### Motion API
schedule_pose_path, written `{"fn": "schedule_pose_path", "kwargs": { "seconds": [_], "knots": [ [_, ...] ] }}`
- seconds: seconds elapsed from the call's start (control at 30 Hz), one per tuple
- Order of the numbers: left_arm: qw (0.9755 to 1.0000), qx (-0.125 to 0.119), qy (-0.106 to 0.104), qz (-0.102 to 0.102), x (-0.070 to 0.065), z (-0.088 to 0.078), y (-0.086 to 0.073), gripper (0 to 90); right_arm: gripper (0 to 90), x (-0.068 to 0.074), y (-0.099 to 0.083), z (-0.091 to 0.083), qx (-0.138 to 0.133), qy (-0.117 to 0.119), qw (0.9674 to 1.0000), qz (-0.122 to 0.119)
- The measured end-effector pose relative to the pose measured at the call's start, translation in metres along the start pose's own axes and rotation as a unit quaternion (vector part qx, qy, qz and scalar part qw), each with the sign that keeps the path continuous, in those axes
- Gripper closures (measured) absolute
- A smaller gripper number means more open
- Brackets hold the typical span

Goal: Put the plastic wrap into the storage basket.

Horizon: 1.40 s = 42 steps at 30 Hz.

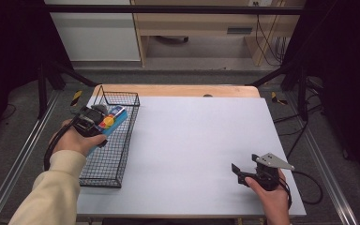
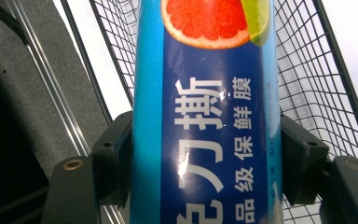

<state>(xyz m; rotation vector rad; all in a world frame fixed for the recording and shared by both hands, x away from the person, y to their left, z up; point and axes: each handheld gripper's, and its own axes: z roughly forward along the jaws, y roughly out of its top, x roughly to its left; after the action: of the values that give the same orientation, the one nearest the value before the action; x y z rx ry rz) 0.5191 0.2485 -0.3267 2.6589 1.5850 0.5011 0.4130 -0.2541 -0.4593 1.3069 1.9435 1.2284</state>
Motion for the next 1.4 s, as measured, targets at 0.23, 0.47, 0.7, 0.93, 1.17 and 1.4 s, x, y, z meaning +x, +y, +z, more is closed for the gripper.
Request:
{"fn": "schedule_pose_path", "kwargs": {
  "seconds": [0.23, 0.47, 0.7, 0.93, 1.17, 1.4],
  "knots": [
    [0.9999, 0.004, -0.002, -0.011, -0.002, 0.006, 0.003, 32.0, 10.9, 0.0, 0.0, 0.001, 0.0, 0.003, 1.0, -0.002],
    [0.9998, 0.012, -0.006, -0.015, -0.005, 0.014, 0.002, 32.1, 10.9, 0.003, 0.001, -0.001, -0.005, 0.009, 0.9999, -0.003],
    [0.9995, 0.019, -0.004, -0.024, -0.004, 0.019, -0.002, 32.1, 10.9, 0.003, 0.002, -0.001, -0.005, 0.013, 0.9999, -0.005],
    [0.9991, 0.023, 0.007, -0.035, -0.001, 0.023, -0.003, 32.1, 10.9, 0.004, 0.003, -0.002, -0.007, 0.013, 0.9998, -0.009],
    [0.9989, 0.031, 0.013, -0.034, -0.005, 0.029, -0.002, 32.1, 10.9, 0.004, 0.003, -0.002, -0.008, 0.014, 0.9998, -0.01],
    [0.9984, 0.042, 0.021, -0.031, -0.008, 0.036, 0.0, 32.0, 10.9, 0.004, 0.003, -0.002, -0.008, 0.015, 0.9998, -0.012]
  ]
}}
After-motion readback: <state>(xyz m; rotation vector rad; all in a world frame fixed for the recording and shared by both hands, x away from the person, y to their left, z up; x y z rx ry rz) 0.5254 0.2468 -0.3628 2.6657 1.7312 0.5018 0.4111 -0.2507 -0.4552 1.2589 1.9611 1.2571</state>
